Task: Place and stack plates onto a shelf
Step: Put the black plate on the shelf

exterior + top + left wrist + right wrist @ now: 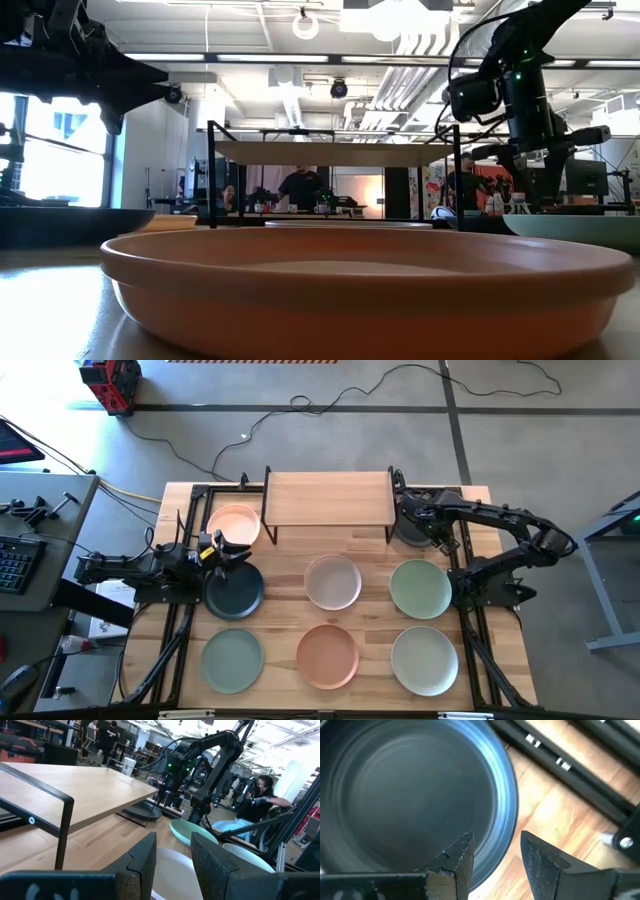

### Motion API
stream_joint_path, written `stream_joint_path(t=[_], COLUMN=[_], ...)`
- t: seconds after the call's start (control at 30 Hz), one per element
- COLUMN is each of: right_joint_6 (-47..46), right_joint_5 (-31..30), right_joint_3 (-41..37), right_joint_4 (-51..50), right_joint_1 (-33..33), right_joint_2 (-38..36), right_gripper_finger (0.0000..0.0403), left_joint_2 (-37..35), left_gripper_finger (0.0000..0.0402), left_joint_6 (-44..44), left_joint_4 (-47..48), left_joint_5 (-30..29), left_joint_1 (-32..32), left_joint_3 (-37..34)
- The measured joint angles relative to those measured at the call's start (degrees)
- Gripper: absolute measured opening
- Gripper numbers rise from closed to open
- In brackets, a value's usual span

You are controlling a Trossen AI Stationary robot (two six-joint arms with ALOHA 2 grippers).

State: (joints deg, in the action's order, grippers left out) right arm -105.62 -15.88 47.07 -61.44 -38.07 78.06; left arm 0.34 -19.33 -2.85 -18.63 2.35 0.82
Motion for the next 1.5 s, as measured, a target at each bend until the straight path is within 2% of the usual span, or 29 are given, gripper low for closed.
stream_joint_path(t=[0.37,0.67,1.03,1.17,1.5], right_joint_6=[-15.41,-20.16,-20.32,-23.13,-19.46], right_joint_5=[-2.94,-1.27,-2.10,-1.95,-3.16], right_joint_3=[0.00,0.00,0.00,0.00,0.00], right_joint_4=[0.59,1.32,0.42,0.40,3.81], right_joint_1=[5.38,8.45,9.50,9.92,10.22], right_joint_2=[0.00,2.33,5.00,5.31,4.98], right_gripper_finger=[0.0142,0.0142,0.0142,0.0142,0.0142], left_joint_2=[0.02,0.02,0.02,0.02,0.02], left_gripper_finger=[0.0108,0.0108,0.0108,0.0108,0.0108], left_joint_6=[0.00,0.07,0.04,0.04,1.53], left_joint_4=[0.02,0.02,0.01,0.01,0.02], left_joint_5=[0.00,0.00,0.02,0.02,0.01], left_joint_1=[0.00,0.00,0.00,0.00,0.01], left_joint_3=[0.00,0.00,0.00,0.00,0.00])
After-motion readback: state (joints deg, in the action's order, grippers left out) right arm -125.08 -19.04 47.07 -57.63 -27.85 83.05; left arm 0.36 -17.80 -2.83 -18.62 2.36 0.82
